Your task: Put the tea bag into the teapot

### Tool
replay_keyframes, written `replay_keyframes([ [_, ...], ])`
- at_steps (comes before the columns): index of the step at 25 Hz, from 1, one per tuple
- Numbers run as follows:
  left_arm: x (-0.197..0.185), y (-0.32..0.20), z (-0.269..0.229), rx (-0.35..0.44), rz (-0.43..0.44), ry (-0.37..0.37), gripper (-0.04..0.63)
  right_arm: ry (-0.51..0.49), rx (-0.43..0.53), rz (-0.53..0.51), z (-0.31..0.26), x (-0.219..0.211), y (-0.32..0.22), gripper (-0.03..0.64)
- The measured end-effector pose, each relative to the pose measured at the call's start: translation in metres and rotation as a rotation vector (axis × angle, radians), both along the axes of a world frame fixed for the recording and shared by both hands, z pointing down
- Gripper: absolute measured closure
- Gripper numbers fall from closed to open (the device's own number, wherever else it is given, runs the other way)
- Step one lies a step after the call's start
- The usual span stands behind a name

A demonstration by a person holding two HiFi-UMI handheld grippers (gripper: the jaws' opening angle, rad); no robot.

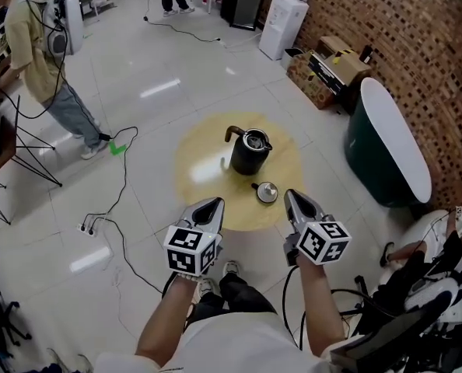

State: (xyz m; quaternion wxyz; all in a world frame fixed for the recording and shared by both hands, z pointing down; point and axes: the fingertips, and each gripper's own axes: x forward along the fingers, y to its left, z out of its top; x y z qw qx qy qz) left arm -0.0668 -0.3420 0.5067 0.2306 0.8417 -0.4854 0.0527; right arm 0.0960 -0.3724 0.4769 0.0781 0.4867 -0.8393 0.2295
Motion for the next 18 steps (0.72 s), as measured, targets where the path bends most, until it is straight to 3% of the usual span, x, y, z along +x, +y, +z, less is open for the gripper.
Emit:
replay_keyframes([
  [6, 0.006, 0.033, -0.010, 0.025, 0.048, -0.028, 0.583, -0.067, 0.031, 0.123, -0.016, 0.034, 0.059, 0.615],
  [18, 0.060, 0.127, -0.009, 0.033, 0.115, -0.093, 0.583, -0.093, 0.095, 0.233, -0.023, 0.100, 0.189, 0.615],
])
